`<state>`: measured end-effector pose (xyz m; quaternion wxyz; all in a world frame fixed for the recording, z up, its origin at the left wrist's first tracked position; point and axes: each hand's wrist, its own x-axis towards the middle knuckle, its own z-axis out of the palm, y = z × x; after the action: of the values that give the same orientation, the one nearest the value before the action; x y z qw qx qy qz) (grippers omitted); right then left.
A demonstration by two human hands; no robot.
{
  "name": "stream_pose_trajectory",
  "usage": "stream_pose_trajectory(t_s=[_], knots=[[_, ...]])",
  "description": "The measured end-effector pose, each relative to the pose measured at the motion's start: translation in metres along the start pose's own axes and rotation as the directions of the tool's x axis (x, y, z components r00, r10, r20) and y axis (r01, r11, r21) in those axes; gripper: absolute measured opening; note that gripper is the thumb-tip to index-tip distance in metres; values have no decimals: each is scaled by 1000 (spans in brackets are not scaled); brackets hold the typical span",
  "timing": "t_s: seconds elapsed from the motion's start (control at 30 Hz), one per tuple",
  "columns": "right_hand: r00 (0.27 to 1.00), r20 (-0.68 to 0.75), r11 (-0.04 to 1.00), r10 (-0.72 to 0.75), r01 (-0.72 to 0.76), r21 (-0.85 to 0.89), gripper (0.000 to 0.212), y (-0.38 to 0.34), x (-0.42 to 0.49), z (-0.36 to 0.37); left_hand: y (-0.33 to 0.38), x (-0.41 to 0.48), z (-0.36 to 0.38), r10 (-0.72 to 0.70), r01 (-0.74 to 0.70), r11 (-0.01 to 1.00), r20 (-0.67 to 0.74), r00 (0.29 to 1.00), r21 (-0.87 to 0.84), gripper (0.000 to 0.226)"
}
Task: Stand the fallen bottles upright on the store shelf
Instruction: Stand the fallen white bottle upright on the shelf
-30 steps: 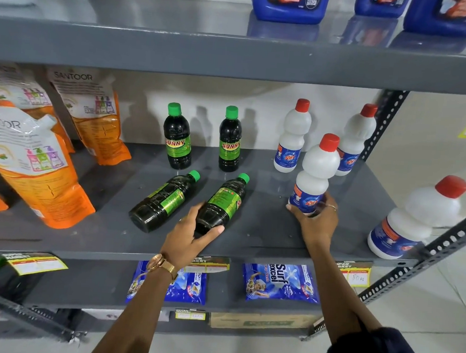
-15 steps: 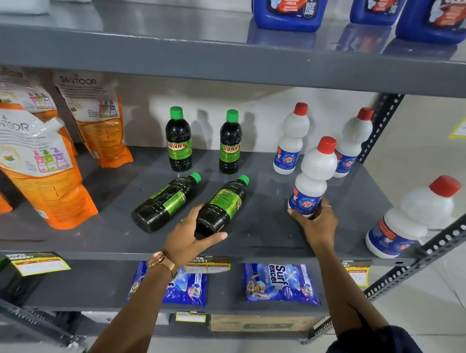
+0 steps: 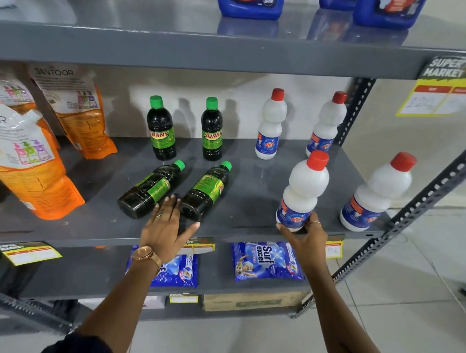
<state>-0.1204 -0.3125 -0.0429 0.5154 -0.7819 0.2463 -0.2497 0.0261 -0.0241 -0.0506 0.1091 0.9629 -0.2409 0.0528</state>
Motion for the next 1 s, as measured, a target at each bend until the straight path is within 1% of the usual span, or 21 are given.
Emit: stream_pose_trajectory(t_s=[0.27,0.57,0.63,0.67,0.7,0.73,0.77,0.8,0.83,0.87,0.9,0.97,1.0], knots=[[1000,23,1000,-21,21,5,64,6,1,-2,-1,1,2,-14,14,1000,48,999,4,97],[999,36,999,-33,34,-40,64,6,0,-5,-1,0,1,1,-2,1000,93,996,15,95],[998,59,1000,-15,16,-16,64,5,0,-6,-2,1,1,5,-6,1000,119,993,10,98],[998,64,1000,-9,9,13,69,4,-1,-6,-2,1,-1,9,-9,1000,139,990,0,101],[999,46,1000,4,-5,21,78,5,-6,-6,-2,0,-3,15,-13,1000,160,987,-14,105],[1000,-4,1000,18,-18,9,86,6,-13,-4,-2,-3,-7,26,-21,999,179,983,-30,108],[995,-85,998,59,-61,-21,89,5,-27,-3,-1,-9,-11,44,-37,999,197,979,-39,109],[981,-174,995,83,-92,-41,83,4,-44,0,0,-17,-16,74,-68,997,206,976,-39,108],[970,-228,993,81,-98,-65,73,3,-63,5,-1,-28,-21,115,-110,993,181,977,-35,102],[975,-215,993,59,-78,-84,64,0,-79,13,-3,-40,-27,159,-155,987,113,981,-36,93],[988,-145,993,46,-60,-97,59,-7,-93,25,-8,-50,-34,189,-189,981,16,982,-49,81],[999,29,992,27,-23,-124,55,-24,-100,53,-23,-60,-49,203,-225,969,-194,960,-98,58],[998,56,994,10,-3,-112,54,-38,-94,71,-35,-59,-57,186,-225,966,-264,946,-125,49]])
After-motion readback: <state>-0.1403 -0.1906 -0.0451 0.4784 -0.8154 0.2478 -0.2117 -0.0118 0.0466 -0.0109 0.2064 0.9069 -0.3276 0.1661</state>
